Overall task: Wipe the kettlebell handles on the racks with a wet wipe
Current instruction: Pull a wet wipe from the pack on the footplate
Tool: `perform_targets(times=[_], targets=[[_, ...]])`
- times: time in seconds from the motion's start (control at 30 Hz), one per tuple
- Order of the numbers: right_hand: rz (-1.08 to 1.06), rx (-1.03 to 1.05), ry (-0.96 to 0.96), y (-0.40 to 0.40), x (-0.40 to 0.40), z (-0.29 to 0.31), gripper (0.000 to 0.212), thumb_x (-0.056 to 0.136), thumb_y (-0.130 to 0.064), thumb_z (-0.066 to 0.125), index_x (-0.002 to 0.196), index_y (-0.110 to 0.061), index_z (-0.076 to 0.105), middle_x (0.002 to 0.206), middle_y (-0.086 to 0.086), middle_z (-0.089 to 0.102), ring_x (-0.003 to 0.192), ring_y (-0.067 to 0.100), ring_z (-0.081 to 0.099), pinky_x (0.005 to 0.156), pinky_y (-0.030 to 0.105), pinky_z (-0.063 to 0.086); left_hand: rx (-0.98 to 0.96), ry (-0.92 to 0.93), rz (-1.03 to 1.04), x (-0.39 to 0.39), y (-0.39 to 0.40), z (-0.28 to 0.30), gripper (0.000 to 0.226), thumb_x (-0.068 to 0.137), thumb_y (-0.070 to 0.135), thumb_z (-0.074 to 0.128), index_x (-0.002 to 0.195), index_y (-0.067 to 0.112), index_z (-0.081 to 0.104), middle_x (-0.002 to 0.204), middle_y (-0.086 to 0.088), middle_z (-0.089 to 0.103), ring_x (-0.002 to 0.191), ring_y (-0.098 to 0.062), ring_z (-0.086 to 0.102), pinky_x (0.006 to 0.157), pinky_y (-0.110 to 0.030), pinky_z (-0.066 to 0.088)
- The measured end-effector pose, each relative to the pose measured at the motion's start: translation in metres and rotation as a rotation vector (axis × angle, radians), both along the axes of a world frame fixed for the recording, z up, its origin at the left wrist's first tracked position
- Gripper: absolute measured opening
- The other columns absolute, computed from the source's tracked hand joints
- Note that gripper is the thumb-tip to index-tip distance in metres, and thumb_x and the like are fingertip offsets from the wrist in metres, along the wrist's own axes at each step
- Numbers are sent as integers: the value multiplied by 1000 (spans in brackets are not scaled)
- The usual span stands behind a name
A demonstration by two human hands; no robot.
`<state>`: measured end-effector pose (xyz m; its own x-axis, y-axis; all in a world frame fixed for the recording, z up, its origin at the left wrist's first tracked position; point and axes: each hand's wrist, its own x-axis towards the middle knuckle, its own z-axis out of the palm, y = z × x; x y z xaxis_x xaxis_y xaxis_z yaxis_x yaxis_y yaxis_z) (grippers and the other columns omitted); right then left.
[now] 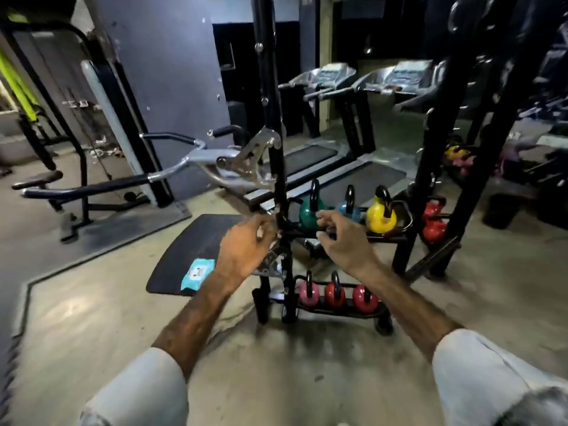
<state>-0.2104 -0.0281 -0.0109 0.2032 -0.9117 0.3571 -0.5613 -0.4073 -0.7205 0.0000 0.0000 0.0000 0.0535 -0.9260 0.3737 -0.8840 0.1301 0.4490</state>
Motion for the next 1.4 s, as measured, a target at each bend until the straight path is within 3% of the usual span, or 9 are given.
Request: perform_targets(times=[0.1, 0.23, 0.4, 0.57, 0.7, 0.83, 1.03, 1.2, 1.4], targets=[[53, 93, 15, -43, 31, -34, 35, 88, -16, 64, 123, -22, 60, 114, -4, 66, 99, 5, 60, 91, 17, 47, 59, 47, 76, 28, -33, -35, 18, 90, 31, 51, 105, 29, 59, 104, 3, 69, 92, -22, 63, 79, -29, 49], [145, 205, 11, -110, 83, -74, 33, 84, -12, 63, 115, -22, 65, 111, -1, 70, 105, 15, 65, 96, 36, 50, 140, 54, 212, 63, -74, -71, 21, 91, 33, 52, 109, 27, 61, 104, 1, 70, 94, -23, 64, 76, -29, 47], [317, 266, 143, -192, 161, -99, 34, 85, -7, 61, 118, -11, 66, 119, 7, 68, 113, 24, 61, 94, 23, 39, 240, 105, 395, 113, -129, -97, 19, 91, 33, 52, 103, 24, 64, 99, 3, 69, 91, -19, 63, 72, -22, 42], [498, 332, 235, -261, 248, -129, 32, 85, -6, 62, 117, -7, 66, 114, 8, 70, 105, 23, 64, 85, 17, 38, 307, 160, 579, 176, -169, -128, 23, 90, 30, 52, 109, 25, 64, 112, -1, 68, 100, -26, 63, 81, -31, 48], [625, 476, 315, -309, 330, -182, 34, 83, -11, 60, 116, -13, 66, 116, 7, 69, 106, 24, 64, 96, 37, 49, 392, 185, 660, 240, -201, -174, 26, 88, 30, 53, 111, 24, 62, 111, -6, 69, 99, -28, 64, 81, -38, 53], [602, 592, 353, -344, 403, -250, 35, 82, -16, 63, 117, -21, 64, 121, 6, 67, 112, 25, 62, 97, 42, 50, 499, 218, 660, 299, -242, -232, 28, 88, 28, 52, 114, 22, 62, 110, -8, 69, 97, -30, 64, 80, -41, 53], [511, 726, 447, -390, 481, -341, 41, 84, -10, 62, 125, -16, 61, 127, 6, 64, 119, 24, 58, 101, 30, 43, 668, 264, 597, 376, -305, -329, 28, 87, 17, 53, 114, 19, 62, 111, -6, 68, 97, -30, 64, 75, -37, 51], [469, 752, 525, -421, 519, -412, 41, 85, -15, 65, 125, -12, 61, 126, 10, 62, 116, 28, 58, 99, 34, 46, 764, 257, 528, 416, -350, -409, 28, 91, 19, 50, 118, 15, 60, 124, -8, 62, 105, -28, 60, 85, -37, 51], [515, 719, 613, -441, 541, -481, 75, 69, -32, 80, 136, -18, 48, 134, 7, 49, 123, 30, 45, 103, 39, 41, 823, 196, 540, 445, -393, -482, 41, 89, 28, 55, 126, 11, 52, 131, -11, 50, 116, -32, 49, 95, -41, 42]])
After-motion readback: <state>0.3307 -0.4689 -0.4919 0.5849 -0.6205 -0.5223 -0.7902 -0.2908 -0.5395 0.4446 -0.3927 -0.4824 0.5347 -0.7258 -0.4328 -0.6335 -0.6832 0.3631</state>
